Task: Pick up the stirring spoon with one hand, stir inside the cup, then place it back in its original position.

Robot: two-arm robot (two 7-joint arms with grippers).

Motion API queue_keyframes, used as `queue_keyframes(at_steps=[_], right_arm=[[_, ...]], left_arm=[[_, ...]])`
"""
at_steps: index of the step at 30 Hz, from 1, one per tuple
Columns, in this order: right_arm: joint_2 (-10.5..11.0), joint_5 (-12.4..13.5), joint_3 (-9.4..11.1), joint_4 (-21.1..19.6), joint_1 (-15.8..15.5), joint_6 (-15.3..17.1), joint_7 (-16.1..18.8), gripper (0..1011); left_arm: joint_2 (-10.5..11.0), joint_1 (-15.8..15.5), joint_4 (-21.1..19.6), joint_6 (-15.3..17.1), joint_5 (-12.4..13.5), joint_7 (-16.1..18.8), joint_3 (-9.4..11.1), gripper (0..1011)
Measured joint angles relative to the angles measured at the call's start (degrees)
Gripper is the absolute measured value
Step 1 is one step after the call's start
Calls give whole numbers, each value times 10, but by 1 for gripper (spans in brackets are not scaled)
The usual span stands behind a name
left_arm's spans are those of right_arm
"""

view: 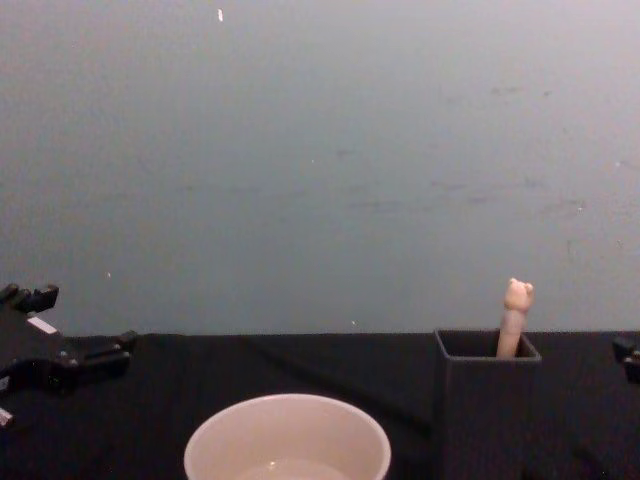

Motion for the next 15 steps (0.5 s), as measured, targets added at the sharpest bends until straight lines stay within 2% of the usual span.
queue_keyframes(at_steps=[15], right_arm=[[0, 0, 0, 0, 0, 0, 0, 1002]], left_arm=[[0, 0, 0, 0, 0, 0, 0, 1001]])
